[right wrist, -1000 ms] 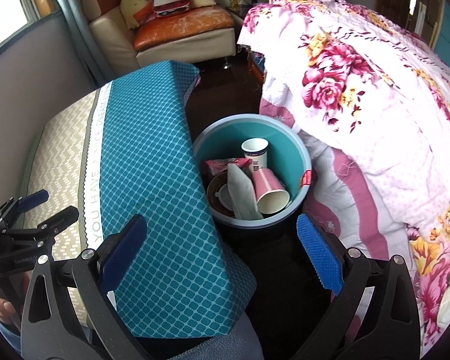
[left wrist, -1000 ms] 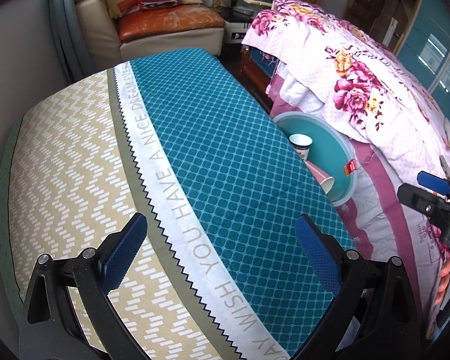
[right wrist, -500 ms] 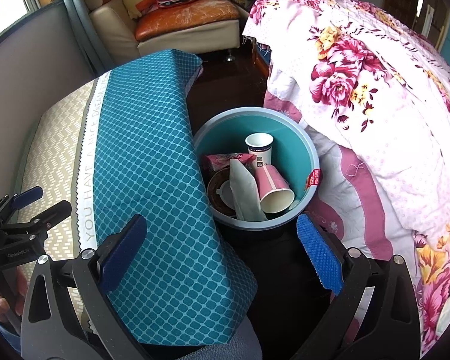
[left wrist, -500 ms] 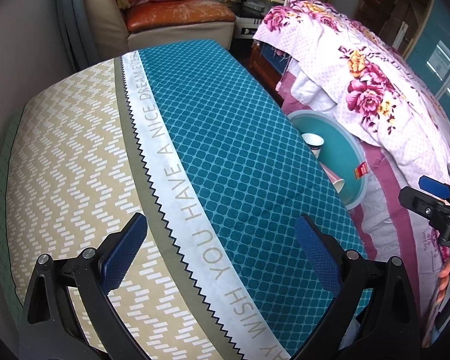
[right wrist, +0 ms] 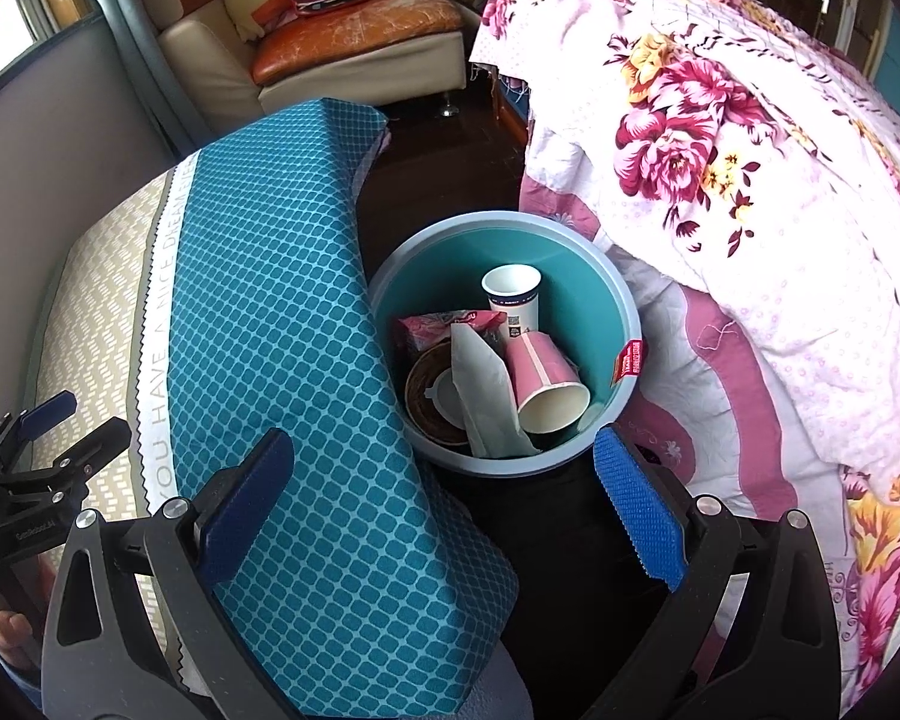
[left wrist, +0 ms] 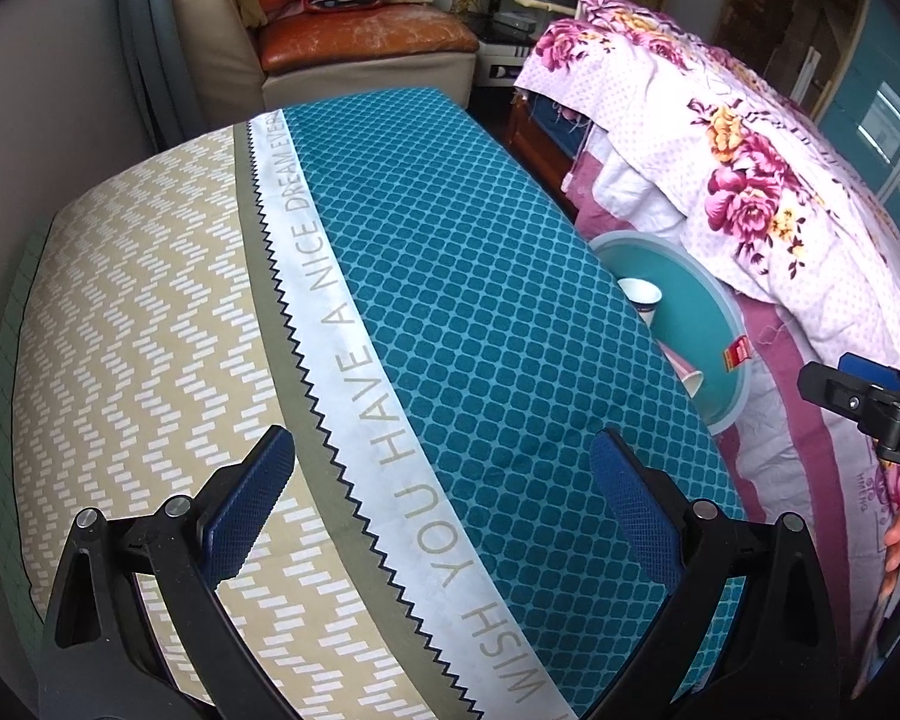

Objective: Collect trash

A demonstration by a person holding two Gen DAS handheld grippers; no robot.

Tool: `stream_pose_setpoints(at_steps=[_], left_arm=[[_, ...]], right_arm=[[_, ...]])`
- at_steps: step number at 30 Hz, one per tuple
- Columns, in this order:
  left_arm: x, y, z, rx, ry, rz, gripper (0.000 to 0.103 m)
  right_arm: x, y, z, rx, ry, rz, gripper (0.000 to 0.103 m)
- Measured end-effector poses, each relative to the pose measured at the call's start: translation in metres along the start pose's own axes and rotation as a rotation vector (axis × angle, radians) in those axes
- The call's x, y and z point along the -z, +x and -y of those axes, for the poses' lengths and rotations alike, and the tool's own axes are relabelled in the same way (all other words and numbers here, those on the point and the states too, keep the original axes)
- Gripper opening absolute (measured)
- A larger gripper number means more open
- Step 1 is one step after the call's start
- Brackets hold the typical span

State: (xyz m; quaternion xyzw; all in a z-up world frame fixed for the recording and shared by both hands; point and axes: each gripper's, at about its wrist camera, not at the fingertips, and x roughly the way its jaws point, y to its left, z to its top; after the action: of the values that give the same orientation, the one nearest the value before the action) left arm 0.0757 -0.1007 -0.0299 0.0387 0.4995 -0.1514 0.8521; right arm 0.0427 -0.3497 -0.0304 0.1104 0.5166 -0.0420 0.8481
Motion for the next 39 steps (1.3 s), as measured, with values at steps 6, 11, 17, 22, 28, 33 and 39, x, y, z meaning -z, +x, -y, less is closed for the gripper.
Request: stream_pose_setpoints(at_steps=[6, 11, 17, 22, 28, 33, 39], left_arm=[[-0.001, 0.003, 0.001, -0.021, 0.007, 0.003, 0.099], [-0.001, 0.005, 0.003, -0.026, 0.009, 0.002, 0.099], [-0.001, 0.008, 0.002, -0.032, 0.011, 0.001, 0.099], [-0.001, 0.008, 0.002, -0.032, 0.012, 0.0, 0.099], [-0.001, 0.01, 0.001, -0.035, 0.013, 0.0, 0.099], [-0.001, 0.011, -0.001, -0.035, 0.012, 0.001, 0.099], [-0.002, 0.01, -0.003, -0.04, 0.013, 0.002, 0.099]], right_arm=[[-0.001, 0.006, 0.0, -0.005, 0.004, -0.01, 0.096], [-0.001, 0.01, 0.002, -0.008, 0.01, -0.016, 0.096], [-0.001, 0.012, 0.003, -0.008, 0.013, -0.02, 0.096], [-0.001, 0.014, 0.004, -0.009, 0.016, -0.023, 0.096], [-0.001, 0.015, 0.003, -0.009, 0.016, -0.025, 0.096], [-0.001, 0.015, 0.003, -0.009, 0.016, -0.024, 0.096], [-0.002, 0.014, 0.001, -0.006, 0.014, -0.025, 0.096]])
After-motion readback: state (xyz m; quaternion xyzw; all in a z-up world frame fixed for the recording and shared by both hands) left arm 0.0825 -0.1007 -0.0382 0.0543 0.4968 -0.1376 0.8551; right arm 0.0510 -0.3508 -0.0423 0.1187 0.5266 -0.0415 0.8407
